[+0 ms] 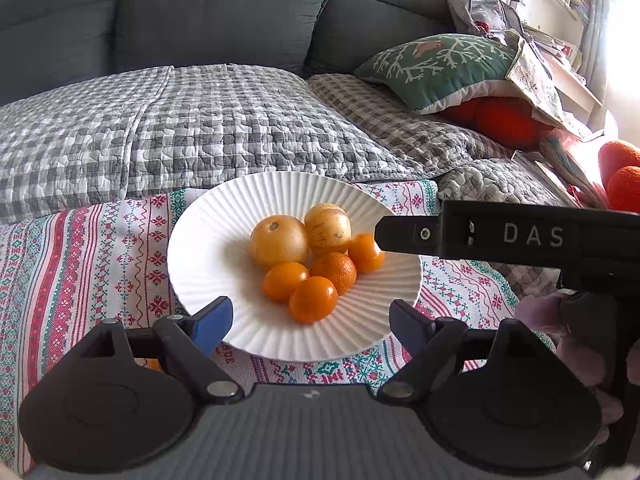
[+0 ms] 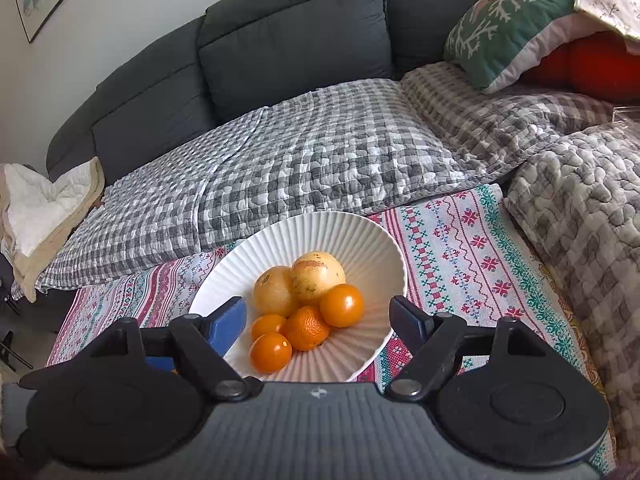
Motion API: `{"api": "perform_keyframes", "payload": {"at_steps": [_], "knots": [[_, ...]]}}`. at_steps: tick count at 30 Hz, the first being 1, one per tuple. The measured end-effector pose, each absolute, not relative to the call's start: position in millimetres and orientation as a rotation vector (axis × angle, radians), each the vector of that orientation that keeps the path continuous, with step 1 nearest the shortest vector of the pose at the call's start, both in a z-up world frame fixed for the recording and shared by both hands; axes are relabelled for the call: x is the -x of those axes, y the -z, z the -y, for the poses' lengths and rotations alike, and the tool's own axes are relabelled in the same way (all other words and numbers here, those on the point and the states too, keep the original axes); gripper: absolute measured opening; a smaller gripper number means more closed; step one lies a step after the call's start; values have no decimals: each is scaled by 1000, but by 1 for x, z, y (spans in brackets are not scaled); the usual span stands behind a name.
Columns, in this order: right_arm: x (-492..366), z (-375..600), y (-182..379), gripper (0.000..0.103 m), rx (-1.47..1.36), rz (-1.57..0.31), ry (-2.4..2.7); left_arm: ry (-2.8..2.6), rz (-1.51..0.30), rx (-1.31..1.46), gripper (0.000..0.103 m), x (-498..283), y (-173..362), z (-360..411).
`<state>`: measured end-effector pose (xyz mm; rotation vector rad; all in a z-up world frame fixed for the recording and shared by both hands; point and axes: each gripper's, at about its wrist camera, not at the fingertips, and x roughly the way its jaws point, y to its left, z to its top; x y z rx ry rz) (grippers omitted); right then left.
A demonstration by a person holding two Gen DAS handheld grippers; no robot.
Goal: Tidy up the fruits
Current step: 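Withdraw both tools from the plate toward the remaining fruits, then grasp a green-yellow tomato with the left tool while the right tool grasps a pale brown round fruit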
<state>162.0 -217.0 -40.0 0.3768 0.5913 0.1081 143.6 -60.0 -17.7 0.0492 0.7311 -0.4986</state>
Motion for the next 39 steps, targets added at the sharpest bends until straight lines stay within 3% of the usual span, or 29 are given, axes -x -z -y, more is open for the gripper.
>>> {"api": "perform_keyframes", "payload": {"at_steps": [20, 39], "knots": [[-104, 198, 39, 95, -299, -615, -88, 419, -744, -105, 93, -89, 8, 16], [-68, 168, 71, 102, 6, -613, -158, 442, -749, -219, 96, -58, 36, -28]]}}
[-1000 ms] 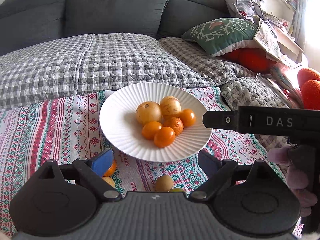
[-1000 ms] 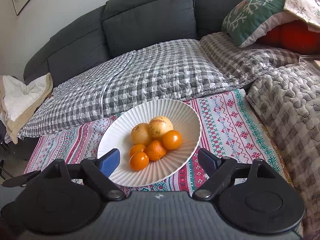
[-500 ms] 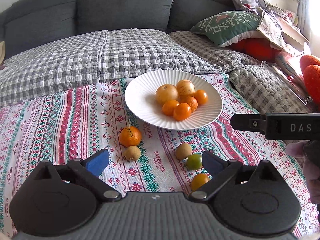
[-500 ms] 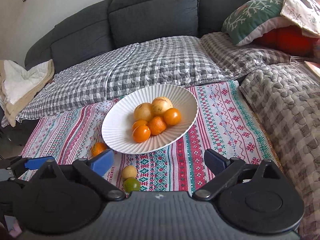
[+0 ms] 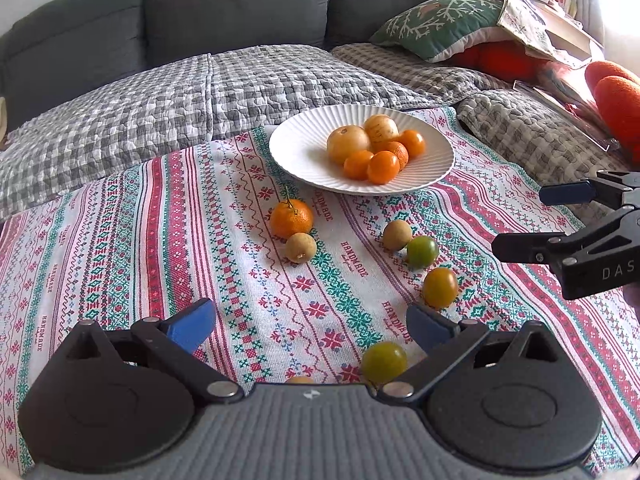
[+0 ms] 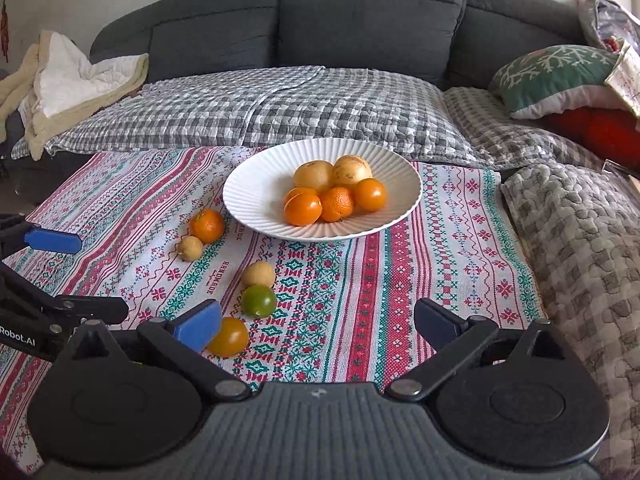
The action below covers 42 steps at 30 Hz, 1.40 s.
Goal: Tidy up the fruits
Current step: 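Grasp a green-yellow tomato with the left tool while the right tool grasps a pale brown round fruit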
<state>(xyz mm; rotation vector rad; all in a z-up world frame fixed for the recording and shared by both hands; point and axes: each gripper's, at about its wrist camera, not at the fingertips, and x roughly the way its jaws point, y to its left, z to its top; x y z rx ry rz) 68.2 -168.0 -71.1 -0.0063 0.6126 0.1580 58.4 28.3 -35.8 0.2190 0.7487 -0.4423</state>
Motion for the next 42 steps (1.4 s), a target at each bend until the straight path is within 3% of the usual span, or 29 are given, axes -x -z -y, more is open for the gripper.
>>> {"api": "perform_keyframes", "payload": {"at_steps": [11, 18, 24, 35, 40, 42], "knots": [[-55, 145, 89, 102, 126, -669, -349, 617, -755, -330, 95, -38, 48, -30], [-51, 126, 96, 96, 199, -699, -455, 649, -757, -348, 74, -39, 49, -25], [-51, 113, 104, 75, 268, -724, -514, 676, -795, -373, 56, -45, 57, -17], [-54, 106, 104, 56, 292, -707, -537, 677, -837, -395, 34, -49, 61, -12], [-56, 104, 104, 50, 295, -704, -540, 675, -849, -381, 20, -51, 60, -11], [-57, 103, 104, 47, 296, -701, -538, 672, -852, -380, 19, -52, 60, -11]]}}
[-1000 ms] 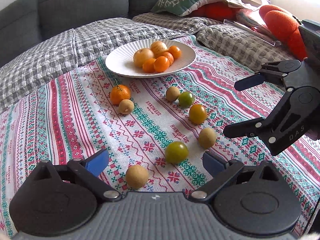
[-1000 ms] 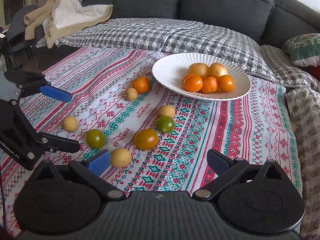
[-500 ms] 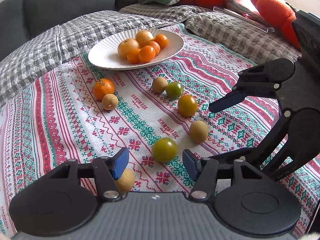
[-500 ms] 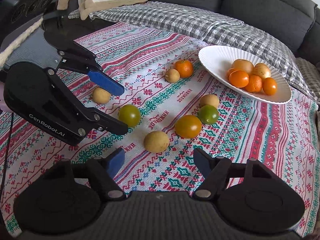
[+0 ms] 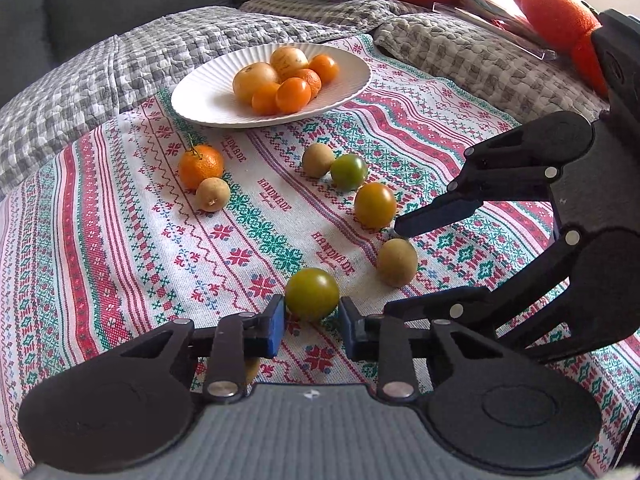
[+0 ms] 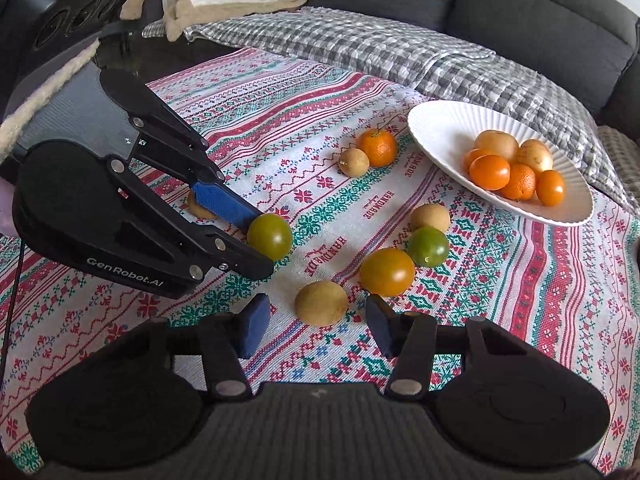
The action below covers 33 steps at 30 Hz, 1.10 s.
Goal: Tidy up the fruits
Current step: 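Grasp a green-yellow tomato with the left tool while the right tool grasps a pale brown round fruit, then carry the green tomato and pale fruit onto the white plate and open both tools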
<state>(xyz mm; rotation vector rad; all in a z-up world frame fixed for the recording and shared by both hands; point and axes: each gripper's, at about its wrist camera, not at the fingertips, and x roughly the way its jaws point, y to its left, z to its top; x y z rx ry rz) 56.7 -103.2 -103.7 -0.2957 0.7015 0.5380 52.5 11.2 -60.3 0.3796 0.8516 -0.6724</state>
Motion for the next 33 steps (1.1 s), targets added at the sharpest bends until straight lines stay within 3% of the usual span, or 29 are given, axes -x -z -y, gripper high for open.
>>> {"api": "perform_keyframes", "payload": {"at_steps": [10, 33], "knots": [[-61, 105, 102, 27, 277, -691, -518, 660, -855, -372, 18, -54, 60, -12], [-63, 120, 79, 26, 184, -602, -465, 617, -791, -292, 17, -60, 40, -9]]}}
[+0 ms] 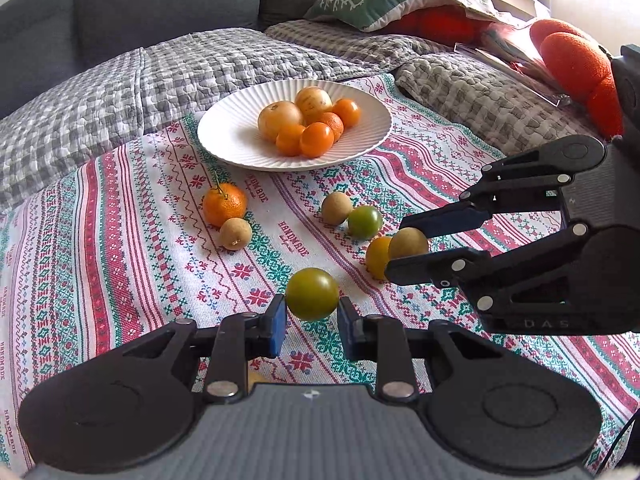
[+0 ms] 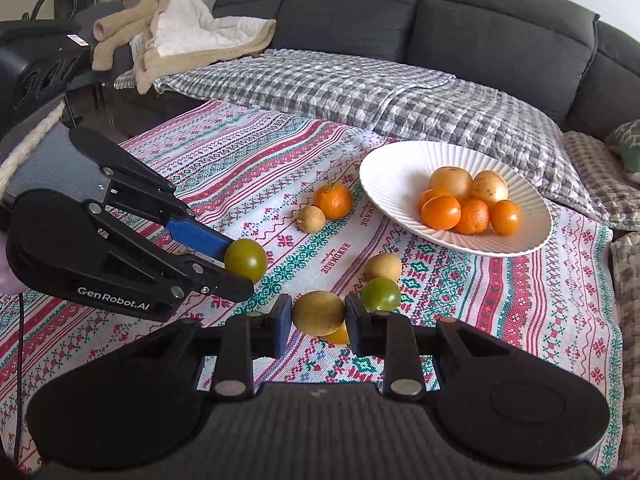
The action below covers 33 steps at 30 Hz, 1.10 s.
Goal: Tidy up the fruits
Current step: 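Carry the green tomato and pale fruit onto the white plate and open both tools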
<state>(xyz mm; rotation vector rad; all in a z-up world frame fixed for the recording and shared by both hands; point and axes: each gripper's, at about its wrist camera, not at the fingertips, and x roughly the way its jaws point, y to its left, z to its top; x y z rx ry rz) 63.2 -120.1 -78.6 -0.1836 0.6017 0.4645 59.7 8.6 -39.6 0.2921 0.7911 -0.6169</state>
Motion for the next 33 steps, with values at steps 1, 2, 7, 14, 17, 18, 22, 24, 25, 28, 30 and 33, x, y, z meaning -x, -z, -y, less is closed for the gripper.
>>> {"api": "perform_keyframes", "payload": {"at_steps": [1, 2, 7, 14, 17, 18, 22, 24, 25, 28, 30, 33], "knots": [[-64, 122, 78, 26, 179, -597, -460, 616, -785, -292, 17, -60, 38, -7], [-65, 124, 76, 26, 174, -591, -454, 615, -778, -292, 17, -61, 37, -6], [-74, 134, 69, 26, 141, -571, -423, 601, -751, -288, 17, -72, 31, 2], [-95, 152, 58, 26, 85, -545, -369, 603, -717, -276, 17, -92, 23, 15], [-103, 157, 55, 26, 78, -535, -354, 602, -706, -267, 17, -103, 21, 21], [-106, 159, 55, 26, 75, -533, -348, 602, -703, -265, 17, -108, 21, 23], [-118, 168, 56, 26, 57, -531, -322, 599, -694, -275, 17, -123, 20, 31], [-123, 173, 56, 26, 49, -529, -306, 598, -692, -285, 17, -130, 19, 35], [-127, 175, 56, 26, 45, -528, -297, 596, -691, -289, 17, -133, 20, 37], [-134, 179, 56, 26, 32, -525, -278, 588, -697, -299, 17, -143, 23, 43], [-139, 181, 57, 26, 19, -521, -257, 577, -709, -304, 17, -151, 26, 47], [-144, 183, 60, 26, -11, -514, -240, 567, -734, -306, 17, -160, 33, 51]]}}
